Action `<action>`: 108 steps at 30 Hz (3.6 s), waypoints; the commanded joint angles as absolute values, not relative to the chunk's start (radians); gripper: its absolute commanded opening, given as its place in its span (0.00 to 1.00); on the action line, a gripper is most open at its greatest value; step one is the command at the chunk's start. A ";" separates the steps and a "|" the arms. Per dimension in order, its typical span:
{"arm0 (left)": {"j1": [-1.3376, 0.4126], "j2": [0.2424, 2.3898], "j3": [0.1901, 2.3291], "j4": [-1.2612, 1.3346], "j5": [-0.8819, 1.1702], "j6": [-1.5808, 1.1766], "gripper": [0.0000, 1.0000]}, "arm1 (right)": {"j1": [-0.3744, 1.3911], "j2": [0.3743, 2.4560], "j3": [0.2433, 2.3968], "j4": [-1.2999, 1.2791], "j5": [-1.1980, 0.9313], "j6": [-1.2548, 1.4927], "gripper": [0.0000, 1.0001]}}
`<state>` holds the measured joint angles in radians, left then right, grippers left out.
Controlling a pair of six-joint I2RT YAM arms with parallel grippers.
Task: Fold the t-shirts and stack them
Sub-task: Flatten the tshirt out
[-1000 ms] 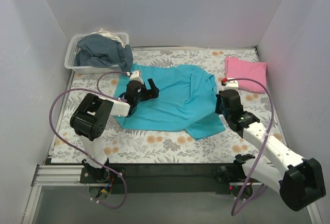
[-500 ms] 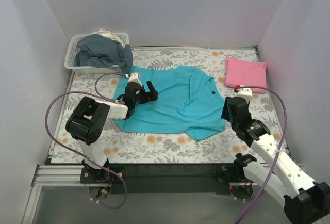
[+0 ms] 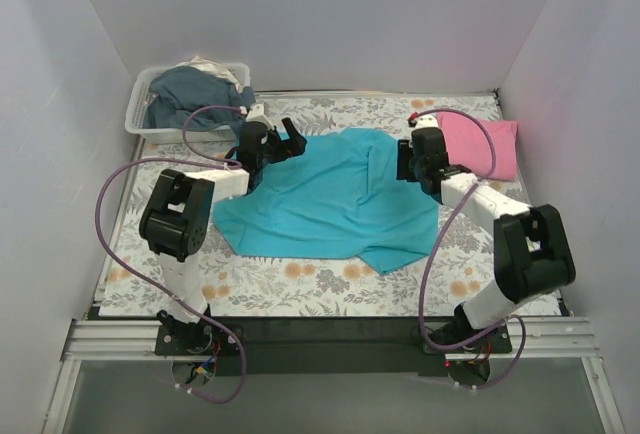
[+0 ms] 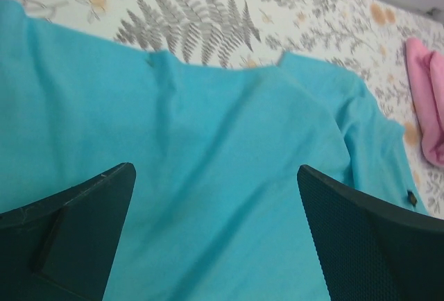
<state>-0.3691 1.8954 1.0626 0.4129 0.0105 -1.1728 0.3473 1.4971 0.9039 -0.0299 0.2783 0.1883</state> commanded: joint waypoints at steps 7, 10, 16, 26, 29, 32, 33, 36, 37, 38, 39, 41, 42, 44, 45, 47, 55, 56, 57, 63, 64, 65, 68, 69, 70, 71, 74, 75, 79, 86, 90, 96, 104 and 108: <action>-0.288 2.089 1.247 0.380 0.117 -1.189 0.96 | 0.259 1.859 1.260 0.121 0.008 0.120 0.38; -0.281 2.106 1.253 0.379 0.114 -1.189 0.96 | 0.238 1.948 1.328 0.123 -0.075 0.123 0.36; -0.268 2.106 1.230 0.357 0.078 -1.200 0.96 | 0.209 2.032 1.364 0.124 -0.144 0.138 0.34; -0.259 2.043 1.066 0.397 0.043 -1.235 0.96 | 0.118 2.097 1.396 -0.023 -0.150 0.167 0.34; -0.256 2.020 1.019 0.411 0.037 -1.238 0.96 | 0.081 2.108 1.404 -0.044 -0.184 0.172 0.33; -0.250 1.999 0.977 0.416 0.029 -1.239 0.96 | 0.064 2.117 1.434 -0.077 -0.155 0.158 0.33; -0.249 1.987 0.965 0.419 0.028 -1.241 0.96 | 0.060 2.121 1.443 -0.104 -0.155 0.155 0.33; -0.247 1.962 0.920 0.431 0.028 -1.243 0.96 | 0.055 2.106 1.440 -0.132 -0.149 0.144 0.33; -0.247 1.956 0.911 0.434 0.028 -1.238 0.96 | 0.055 2.099 1.433 -0.135 -0.172 0.140 0.33; -0.247 1.948 0.899 0.439 0.025 -1.236 0.96 | 0.057 2.092 1.421 -0.138 -0.179 0.140 0.32; -0.247 1.939 0.894 0.440 0.022 -1.233 0.96 | 0.058 2.073 1.411 -0.137 -0.189 0.137 0.32; -0.248 1.930 0.894 0.446 0.018 -1.221 0.96 | 0.067 2.056 1.402 -0.138 -0.215 0.118 0.32; -0.249 1.924 0.908 0.439 0.023 -1.220 0.96 | 0.069 2.037 1.399 -0.138 -0.224 0.115 0.31; -0.247 1.924 0.925 0.402 0.026 -1.218 0.96 | 0.084 2.019 1.388 -0.152 -0.232 0.112 0.31; -0.248 1.924 0.922 0.397 0.026 -1.218 0.96 | 0.090 1.991 1.364 -0.153 -0.224 0.110 0.31; -0.247 1.921 0.896 0.403 0.015 -1.226 0.96 | 0.104 1.965 1.322 -0.153 -0.203 0.110 0.31; -0.249 1.839 0.743 0.452 0.014 -1.244 0.96 | 0.124 1.847 1.180 -0.132 -0.180 0.098 0.28; -0.249 1.830 0.741 0.451 0.012 -1.244 0.96 | 0.126 1.830 1.187 -0.109 -0.181 0.098 0.28; -0.249 1.821 0.741 0.448 0.012 -1.243 0.96 | 0.127 1.812 1.201 -0.098 -0.187 0.098 0.28; -0.249 1.795 0.750 0.448 0.015 -1.239 0.96 | 0.158 1.926 1.462 -0.075 -0.284 0.097 0.28; -0.249 1.793 0.756 0.445 0.017 -1.238 0.96 | 0.173 1.956 1.500 -0.078 -0.308 0.100 0.28; -0.247 1.795 0.762 0.436 0.018 -1.233 0.96 | 0.179 1.988 1.544 -0.090 -0.325 0.107 0.28; -0.247 1.792 0.778 0.433 0.025 -1.232 0.96 | 0.209 2.110 1.696 -0.120 -0.376 0.113 0.27; -0.248 1.790 0.778 0.434 0.028 -1.233 0.96 | 0.215 2.165 1.759 -0.123 -0.386 0.112 0.27; -0.249 1.789 0.781 0.434 0.029 -1.233 0.96 | 0.227 2.190 1.788 -0.123 -0.406 0.115 0.27; -0.247 1.789 0.781 0.431 0.029 -1.233 0.96 | 0.233 2.215 1.814 -0.126 -0.419 0.115 0.27; -0.247 1.787 0.788 0.428 0.029 -1.232 0.96 | 0.245 2.302 1.917 -0.129 -0.465 0.132 0.27; -0.248 1.784 0.788 0.428 0.029 -1.230 0.96 | 0.248 2.339 1.936 -0.129 -0.477 0.143 0.27; -0.247 1.779 0.785 0.428 0.028 -1.229 0.96 | 0.267 2.404 1.999 -0.129 -0.526 0.159 0.26; -0.247 1.778 0.787 0.428 0.037 -1.227 0.96 | 0.287 2.474 2.028 -0.135 -0.522 0.184 0.26; -0.248 1.767 0.787 0.426 0.041 -1.223 0.96 | 0.287 2.529 2.086 -0.176 -0.483 0.193 0.26; -0.247 1.753 0.785 0.425 0.054 -1.220 0.97 | 0.278 2.611 2.197 -0.331 -0.385 0.193 0.26; -0.248 1.726 0.773 0.426 0.055 -1.218 0.97 | 0.223 2.597 2.146 -0.383 -0.273 0.201 0.26; -0.247 1.703 0.765 0.423 0.048 -1.215 0.97 | 0.186 2.586 2.128 -0.388 -0.216 0.206 0.25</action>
